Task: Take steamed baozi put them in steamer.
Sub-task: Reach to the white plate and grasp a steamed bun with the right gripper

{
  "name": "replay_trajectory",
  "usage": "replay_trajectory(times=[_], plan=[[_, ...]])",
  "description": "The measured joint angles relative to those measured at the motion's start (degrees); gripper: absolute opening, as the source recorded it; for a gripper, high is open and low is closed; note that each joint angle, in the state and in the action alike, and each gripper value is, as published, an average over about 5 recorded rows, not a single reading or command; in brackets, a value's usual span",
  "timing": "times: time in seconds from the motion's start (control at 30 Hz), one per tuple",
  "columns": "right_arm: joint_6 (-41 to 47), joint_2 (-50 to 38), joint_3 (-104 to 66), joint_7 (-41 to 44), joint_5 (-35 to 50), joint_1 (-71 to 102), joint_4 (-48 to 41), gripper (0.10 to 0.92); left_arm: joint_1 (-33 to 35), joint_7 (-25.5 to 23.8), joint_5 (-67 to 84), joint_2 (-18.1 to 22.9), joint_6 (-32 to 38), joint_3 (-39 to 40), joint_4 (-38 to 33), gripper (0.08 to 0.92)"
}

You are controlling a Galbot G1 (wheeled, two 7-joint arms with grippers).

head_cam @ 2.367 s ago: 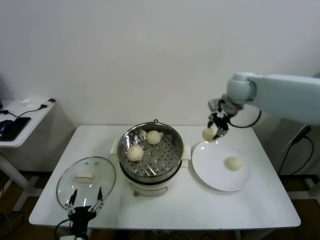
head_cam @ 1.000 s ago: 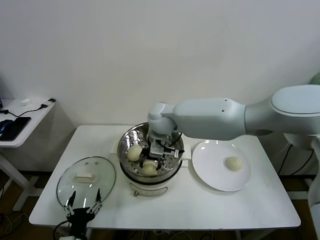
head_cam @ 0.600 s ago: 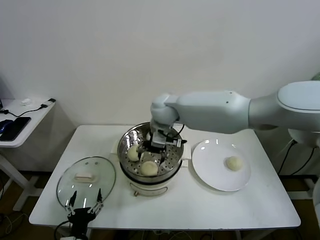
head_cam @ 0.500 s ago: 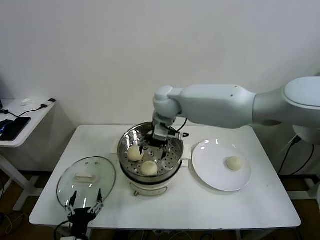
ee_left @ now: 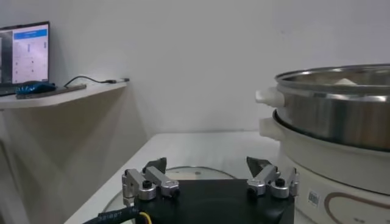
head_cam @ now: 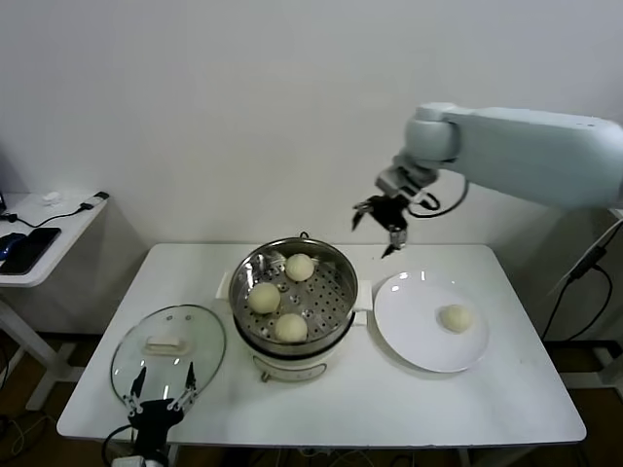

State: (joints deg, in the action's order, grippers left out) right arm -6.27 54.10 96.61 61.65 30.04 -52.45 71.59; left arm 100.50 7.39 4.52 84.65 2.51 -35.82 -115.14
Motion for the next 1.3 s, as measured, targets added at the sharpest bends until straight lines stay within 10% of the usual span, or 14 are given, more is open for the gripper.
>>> replay_trajectory(times=[0.5, 1.3], plan=[[7.5, -11.6, -4.7, -0.7, -8.2, 14.9, -6.9, 0.823, 1.1, -0.2, -0.8, 1.0, -0.1, -0.3, 0.0, 0.823], [10.5, -6.9, -24.4, -3.3, -20.3, 38.9, -20.9, 0.811, 2.2, -0.1, -1.4, 1.9, -0.1, -0.3, 0.3, 0.823]])
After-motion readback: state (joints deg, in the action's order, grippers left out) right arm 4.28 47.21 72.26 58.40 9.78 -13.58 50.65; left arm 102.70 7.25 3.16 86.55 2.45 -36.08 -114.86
